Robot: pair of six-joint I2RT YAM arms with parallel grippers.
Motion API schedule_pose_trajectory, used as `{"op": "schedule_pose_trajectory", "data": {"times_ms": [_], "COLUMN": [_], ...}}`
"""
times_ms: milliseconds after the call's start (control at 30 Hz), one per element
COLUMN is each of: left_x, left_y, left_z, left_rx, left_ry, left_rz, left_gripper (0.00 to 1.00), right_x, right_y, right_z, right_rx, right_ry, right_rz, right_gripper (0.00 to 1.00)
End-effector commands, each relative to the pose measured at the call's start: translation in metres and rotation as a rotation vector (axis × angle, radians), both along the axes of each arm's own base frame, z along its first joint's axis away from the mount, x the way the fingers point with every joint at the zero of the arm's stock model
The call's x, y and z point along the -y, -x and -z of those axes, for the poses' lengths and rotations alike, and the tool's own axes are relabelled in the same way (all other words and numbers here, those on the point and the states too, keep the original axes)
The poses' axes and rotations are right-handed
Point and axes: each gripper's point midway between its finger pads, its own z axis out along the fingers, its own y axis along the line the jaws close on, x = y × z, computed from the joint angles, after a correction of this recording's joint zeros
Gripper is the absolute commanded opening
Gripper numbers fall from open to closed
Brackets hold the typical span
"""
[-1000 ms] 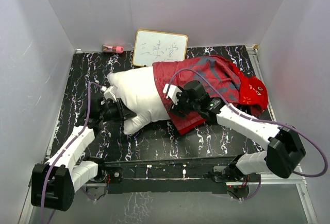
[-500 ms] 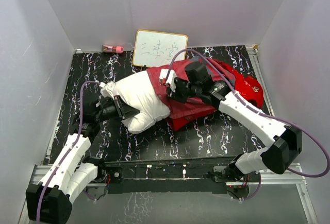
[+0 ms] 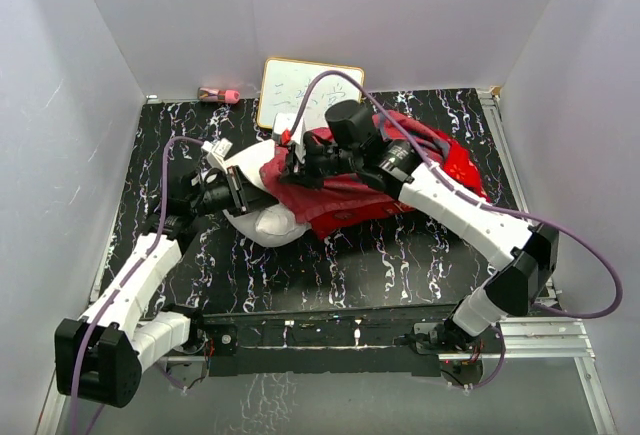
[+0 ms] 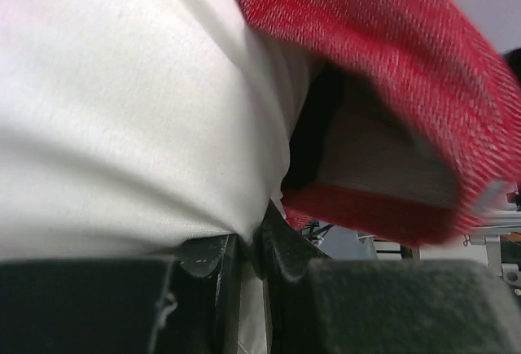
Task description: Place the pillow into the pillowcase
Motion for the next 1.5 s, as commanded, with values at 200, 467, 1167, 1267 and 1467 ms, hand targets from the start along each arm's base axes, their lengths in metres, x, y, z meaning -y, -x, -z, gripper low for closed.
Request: {"op": "schedule_pose_trajectory", "data": {"times_ms": [200,467,1167,1267,1467], "left_x": [0.005,-0.001,0.0,0.001,0.0], "left_y": [0.042,0.059,0.052,0.051,0.05], "left_z": [0.017,0.035,-0.026,-0.04,-0.074], "left_rx": [-0.069,-0.124,-0.067,-0.046,-0.003], "left_ry": [0.129,0.115,0.126,0.137,0.175], "left_rz": [0.026,-0.007,-0.009,-0.006,-0.023], "left_gripper": [0.0,0.0,0.0,0.0,0.0], "right_x": [0.06,0.101,0.24,0.239,0.199], "right_y": [-0.068,0.029,-0.011,-0.027,-0.019], "right_z": [0.031,-0.013,0.139,0.143,0.031], "right_rx": [-0.024,0.073,0.031,0.048,0.192], "right_ry": [-0.022,-0.111,0.325,0.356,0.099], "right_rz": [0.275,-0.046,0.643,0.66,0.477], "right_gripper": [0.42,0.97,0.89,0.61,0.08]}}
